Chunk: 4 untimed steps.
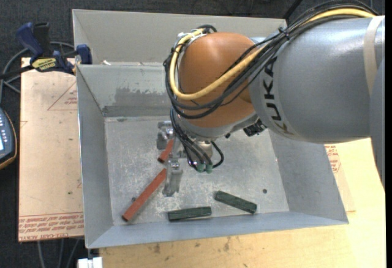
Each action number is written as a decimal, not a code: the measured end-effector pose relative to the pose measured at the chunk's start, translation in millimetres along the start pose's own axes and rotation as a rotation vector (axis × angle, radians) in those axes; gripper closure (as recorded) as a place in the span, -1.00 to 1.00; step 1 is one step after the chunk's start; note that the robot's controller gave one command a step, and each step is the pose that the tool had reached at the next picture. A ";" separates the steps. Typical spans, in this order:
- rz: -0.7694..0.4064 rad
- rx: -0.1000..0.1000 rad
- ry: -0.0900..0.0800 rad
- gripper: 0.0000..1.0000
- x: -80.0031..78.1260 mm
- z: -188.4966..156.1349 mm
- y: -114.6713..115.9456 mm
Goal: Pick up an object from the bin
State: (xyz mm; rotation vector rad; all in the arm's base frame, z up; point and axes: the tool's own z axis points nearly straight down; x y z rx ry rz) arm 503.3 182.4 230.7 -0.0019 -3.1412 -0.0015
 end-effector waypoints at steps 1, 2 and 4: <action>-0.252 0.002 0.006 -1.00 -1.1 122.1 -29.4; -0.458 -0.001 -0.001 -1.00 -8.9 160.6 4.0; -0.493 -0.001 -0.011 1.00 3.2 21.1 17.0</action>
Offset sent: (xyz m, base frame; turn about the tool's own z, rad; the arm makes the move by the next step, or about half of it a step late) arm 0.0022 -0.0284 -0.1183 -0.2532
